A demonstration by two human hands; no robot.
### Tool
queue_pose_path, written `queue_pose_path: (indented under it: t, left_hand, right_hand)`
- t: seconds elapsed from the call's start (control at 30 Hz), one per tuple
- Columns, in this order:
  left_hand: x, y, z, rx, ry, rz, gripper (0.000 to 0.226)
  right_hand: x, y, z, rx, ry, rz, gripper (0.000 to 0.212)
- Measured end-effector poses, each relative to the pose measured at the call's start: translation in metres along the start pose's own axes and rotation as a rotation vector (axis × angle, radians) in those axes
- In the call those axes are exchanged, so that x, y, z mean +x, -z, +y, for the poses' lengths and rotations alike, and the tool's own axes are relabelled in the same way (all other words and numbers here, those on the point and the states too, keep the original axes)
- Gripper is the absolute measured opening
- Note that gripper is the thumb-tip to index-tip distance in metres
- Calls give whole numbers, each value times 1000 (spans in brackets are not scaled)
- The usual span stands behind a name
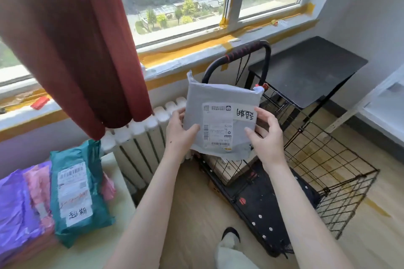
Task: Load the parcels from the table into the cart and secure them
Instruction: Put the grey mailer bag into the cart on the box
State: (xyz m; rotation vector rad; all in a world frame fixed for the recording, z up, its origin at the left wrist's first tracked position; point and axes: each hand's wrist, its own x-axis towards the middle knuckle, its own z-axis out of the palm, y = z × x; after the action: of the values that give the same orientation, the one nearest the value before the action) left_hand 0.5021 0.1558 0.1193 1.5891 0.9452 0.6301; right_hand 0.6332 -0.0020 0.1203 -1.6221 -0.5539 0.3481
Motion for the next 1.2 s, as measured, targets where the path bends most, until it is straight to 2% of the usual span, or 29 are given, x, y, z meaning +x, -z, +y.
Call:
queue_pose_path:
  t: [0.33,0.57,0.73,0.93,1.2]
  left_hand:
    - [69,-161,21,89,-25,-138,56]
    - [99,-240,9,159,9,-242,61]
    - [131,-282,-16,269,7,-331,62]
    - [182,-327,-64,352,124,-444,64]
    - [257,-378,-166,422,183,-496,58]
  right_hand:
    - [100,120,43,26,-49,127,48]
    - [136,172,97,88,-201,190,44]
    - [160,182,144,169,-324,269,39]
    - [184,172,202,181,-468,350,38]
    - [221,141,317,166,-641,412,35]
